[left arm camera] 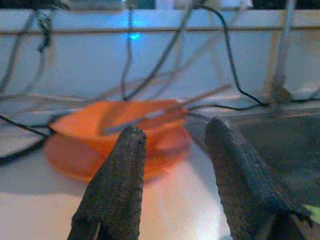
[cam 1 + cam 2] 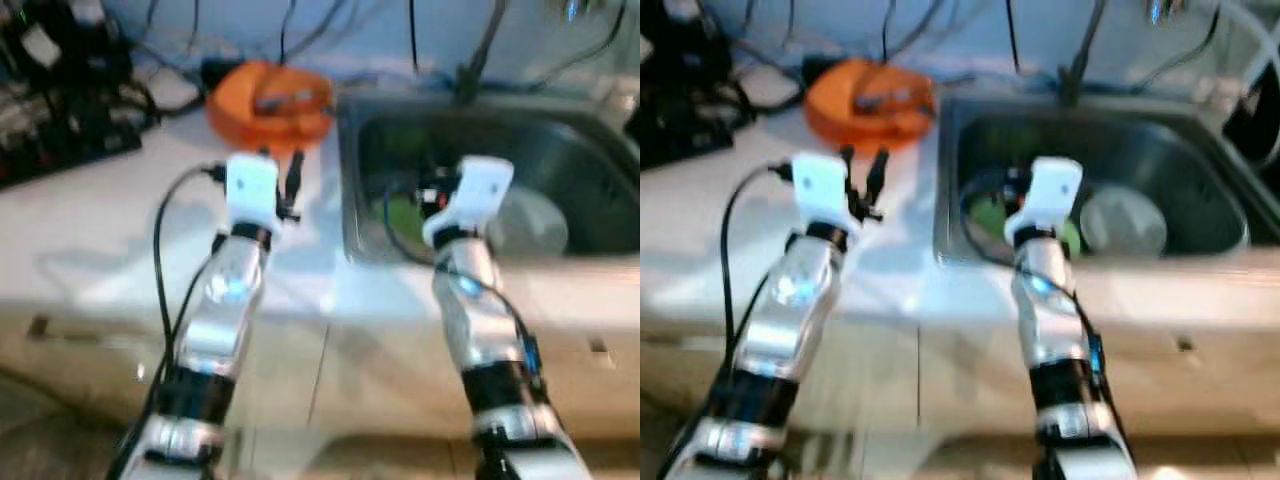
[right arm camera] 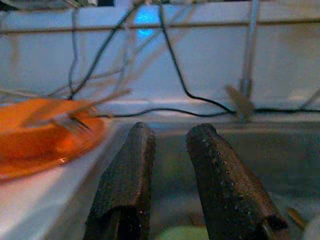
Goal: Kitchen organization
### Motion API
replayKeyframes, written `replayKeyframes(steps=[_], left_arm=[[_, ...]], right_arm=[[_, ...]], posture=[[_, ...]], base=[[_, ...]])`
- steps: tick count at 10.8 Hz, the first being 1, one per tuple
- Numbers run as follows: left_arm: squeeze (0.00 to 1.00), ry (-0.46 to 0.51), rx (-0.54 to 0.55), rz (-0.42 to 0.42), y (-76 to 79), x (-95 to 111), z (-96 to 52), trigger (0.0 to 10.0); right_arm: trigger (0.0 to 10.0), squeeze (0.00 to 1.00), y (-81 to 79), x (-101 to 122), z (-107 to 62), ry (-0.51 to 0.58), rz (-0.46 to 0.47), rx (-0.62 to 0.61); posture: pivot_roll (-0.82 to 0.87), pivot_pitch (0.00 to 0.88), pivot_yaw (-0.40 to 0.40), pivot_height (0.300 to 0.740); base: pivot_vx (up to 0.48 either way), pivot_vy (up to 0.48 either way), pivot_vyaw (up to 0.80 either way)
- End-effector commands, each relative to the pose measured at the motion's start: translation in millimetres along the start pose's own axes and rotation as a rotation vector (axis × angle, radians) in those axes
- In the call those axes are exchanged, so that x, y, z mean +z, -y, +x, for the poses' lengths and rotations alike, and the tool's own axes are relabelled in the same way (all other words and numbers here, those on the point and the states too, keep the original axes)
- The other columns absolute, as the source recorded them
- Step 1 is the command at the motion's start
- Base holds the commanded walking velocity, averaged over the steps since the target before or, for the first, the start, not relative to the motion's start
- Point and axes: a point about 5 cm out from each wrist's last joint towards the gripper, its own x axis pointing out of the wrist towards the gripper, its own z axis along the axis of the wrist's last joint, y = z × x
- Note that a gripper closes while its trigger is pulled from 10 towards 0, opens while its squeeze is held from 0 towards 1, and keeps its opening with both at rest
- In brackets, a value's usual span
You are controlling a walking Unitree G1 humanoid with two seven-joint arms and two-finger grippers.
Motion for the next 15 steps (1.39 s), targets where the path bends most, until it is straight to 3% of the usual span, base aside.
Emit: replayKeyframes(steps=[1, 7, 10, 11, 12, 14, 15], left_arm=[[0.00, 0.000, 0.019, 0.009, -7.6, 0, -1.0, 10.0], [0.00, 0.012, 0.015, 0.005, -7.6, 4, -2.2, 10.0], [0.00, -0.012, -0.019, -0.015, -5.7, 4, -0.1, 10.0], [0.00, -0.079, -0.093, -0.019, -9.6, 7, 9.2, 10.0], [0.00, -0.103, -0.116, 0.001, -13.8, 10, 13.2, 10.0], [0.00, -0.255, -0.161, -0.037, -32.6, 8, 29.1, 10.0], [1.00, -0.288, -0.171, -0.035, -36.6, 6, 32.6, 10.0]], right_arm=[[10.0, 0.00, -8.4, 4, 1.8, 0.018, 0.009, 0.025], [10.0, 0.00, -9.2, 2, 0.2, 0.015, 0.002, 0.030], [10.0, 0.00, -8.0, 1, -0.6, 0.007, 0.003, 0.020], [10.0, 0.00, -8.1, 0, -0.1, 0.002, 0.001, 0.016], [10.0, 0.00, -8.6, 0, 0.1, 0.001, 0.001, 0.015], [10.0, 0.00, -10.6, -2, 1.0, -0.004, 0.007, 0.011], [10.0, 0.00, -11.9, -3, 1.2, -0.007, 0.010, 0.012]], posture=[[0.06, 0.074, -0.038, 0.740], [0.07, 0.065, -0.037, 0.740], [0.07, 0.064, -0.031, 0.740], [0.07, 0.059, -0.025, 0.740], [0.08, 0.058, -0.020, 0.740], [0.09, 0.051, -0.003, 0.740], [0.09, 0.050, 0.001, 0.740]], base=[[0.345, 0.000, 0.00], [0.328, 0.000, 0.16], [0.000, 0.000, 0.00], [0.000, 0.000, 0.00], [0.000, 0.000, 0.00], [0.000, 0.000, 0.00], [0.000, 0.000, 0.00]])
